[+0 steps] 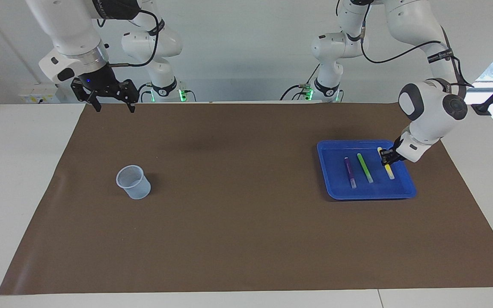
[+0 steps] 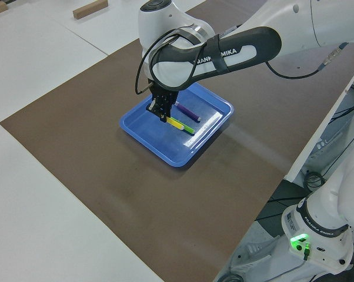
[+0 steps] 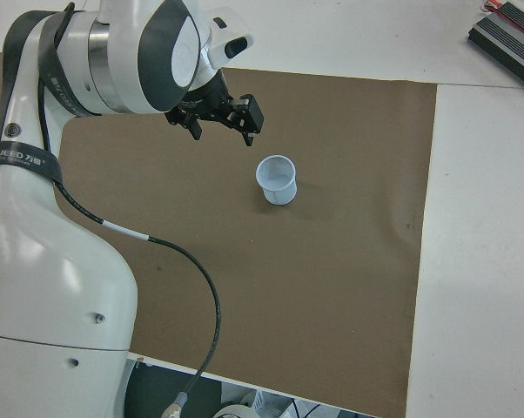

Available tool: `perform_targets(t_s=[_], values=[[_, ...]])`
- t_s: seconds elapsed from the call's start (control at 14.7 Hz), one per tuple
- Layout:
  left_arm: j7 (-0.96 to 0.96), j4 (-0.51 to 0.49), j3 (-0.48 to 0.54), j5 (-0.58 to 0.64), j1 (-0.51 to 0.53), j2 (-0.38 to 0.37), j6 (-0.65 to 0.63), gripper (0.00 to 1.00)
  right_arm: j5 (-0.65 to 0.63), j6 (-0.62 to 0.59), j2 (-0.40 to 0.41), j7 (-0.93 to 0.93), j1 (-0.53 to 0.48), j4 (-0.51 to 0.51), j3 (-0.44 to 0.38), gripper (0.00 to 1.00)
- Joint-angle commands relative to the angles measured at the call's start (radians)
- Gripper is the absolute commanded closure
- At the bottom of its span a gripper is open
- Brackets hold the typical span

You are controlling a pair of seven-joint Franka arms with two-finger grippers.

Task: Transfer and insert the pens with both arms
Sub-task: 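Grasp the yellow pen with the left gripper and lift it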

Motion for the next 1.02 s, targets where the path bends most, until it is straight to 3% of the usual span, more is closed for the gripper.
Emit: perform_targets(t_s=[0.0,0.2,0.41,0.68,0.95], values=[[-0.107,0.103,0.003,0.008,-0.048,-0.007,-0.152,1.0,0.012,0.024,-0.026,-0.009,-0.006,-0.035,0.003,0.0],[-0.277,0.22,-0.003,-0.036,-0.114,-0.009,-0.329,1.0,0.064,0.026,-0.026,-0.009,-0.006,-0.035,0.003,0.0],[-0.55,0.275,-0.008,-0.152,-0.178,-0.039,-0.415,1.0,0.097,0.027,-0.025,-0.009,-0.006,-0.035,0.003,0.0],[-0.954,0.265,-0.008,-0.374,-0.247,-0.125,-0.418,1.0,0.144,0.024,-0.026,-0.011,-0.004,-0.035,0.003,0.0],[-1.274,0.252,-0.008,-0.572,-0.316,-0.147,-0.381,1.0,0.36,0.026,-0.025,-0.008,-0.004,-0.035,0.003,0.0]])
